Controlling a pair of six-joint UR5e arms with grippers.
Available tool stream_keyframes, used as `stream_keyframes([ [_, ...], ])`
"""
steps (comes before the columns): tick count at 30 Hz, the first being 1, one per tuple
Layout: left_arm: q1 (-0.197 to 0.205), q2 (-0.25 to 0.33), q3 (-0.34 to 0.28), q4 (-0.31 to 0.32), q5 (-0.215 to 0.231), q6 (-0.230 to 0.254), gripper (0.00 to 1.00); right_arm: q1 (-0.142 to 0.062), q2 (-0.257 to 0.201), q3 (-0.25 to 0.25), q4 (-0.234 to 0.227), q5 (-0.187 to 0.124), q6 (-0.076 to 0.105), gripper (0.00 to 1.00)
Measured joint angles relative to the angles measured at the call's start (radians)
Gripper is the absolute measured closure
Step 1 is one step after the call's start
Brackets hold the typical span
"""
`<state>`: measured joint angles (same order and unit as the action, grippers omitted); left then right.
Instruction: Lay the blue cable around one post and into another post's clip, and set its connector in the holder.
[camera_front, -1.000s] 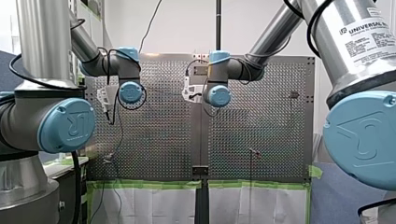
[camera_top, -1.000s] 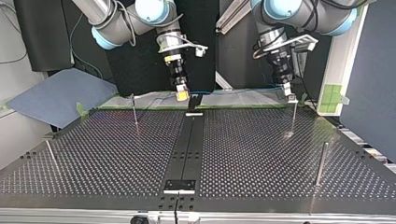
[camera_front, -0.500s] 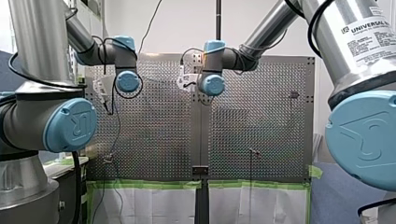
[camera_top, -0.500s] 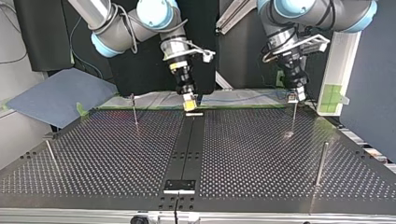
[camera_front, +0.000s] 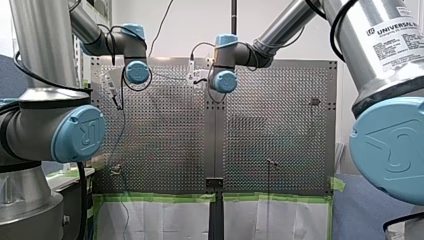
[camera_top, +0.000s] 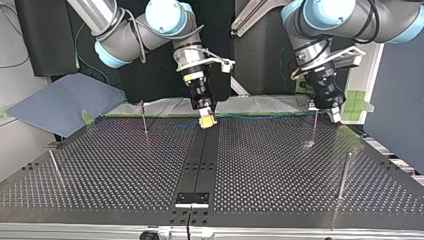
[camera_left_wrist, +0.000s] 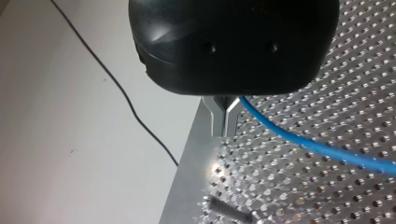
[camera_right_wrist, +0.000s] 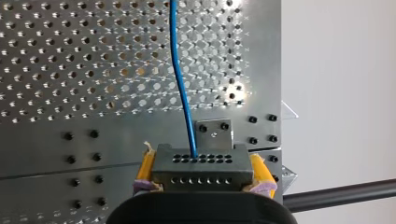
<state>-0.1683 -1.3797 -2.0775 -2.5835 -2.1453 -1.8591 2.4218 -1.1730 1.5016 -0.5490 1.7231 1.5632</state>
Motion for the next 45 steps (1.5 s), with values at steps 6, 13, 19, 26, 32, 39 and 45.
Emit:
stream_keyframes([
  [6, 0.020, 0.004, 0.055, -0.045, 0.012, -0.011, 1.00, 0.000, 0.000, -0.036, 0.023, -0.005, 0.001, 1.00],
  [13, 0.049, 0.018, 0.113, -0.071, 0.045, -0.034, 1.00, 0.000, 0.000, -0.072, 0.044, -0.008, -0.001, 1.00],
  [19, 0.095, 0.027, 0.136, -0.090, 0.094, -0.071, 1.00, 0.001, 0.000, -0.105, 0.060, -0.010, -0.001, 1.00],
  [26, 0.154, 0.031, 0.138, -0.089, 0.153, -0.129, 1.00, 0.000, 0.000, -0.138, 0.075, -0.014, -0.001, 1.00],
  [32, 0.205, 0.029, 0.142, -0.067, 0.204, -0.180, 1.00, 0.000, 0.001, -0.158, 0.077, -0.017, -0.001, 1.00],
  [39, 0.269, 0.005, 0.170, -0.062, 0.268, -0.244, 1.00, -0.004, 0.001, -0.208, 0.091, -0.022, -0.001, 1.00],
  [45, 0.325, -0.024, 0.185, -0.061, 0.324, -0.276, 1.00, -0.006, 0.003, -0.233, 0.097, -0.030, -0.001, 1.00],
])
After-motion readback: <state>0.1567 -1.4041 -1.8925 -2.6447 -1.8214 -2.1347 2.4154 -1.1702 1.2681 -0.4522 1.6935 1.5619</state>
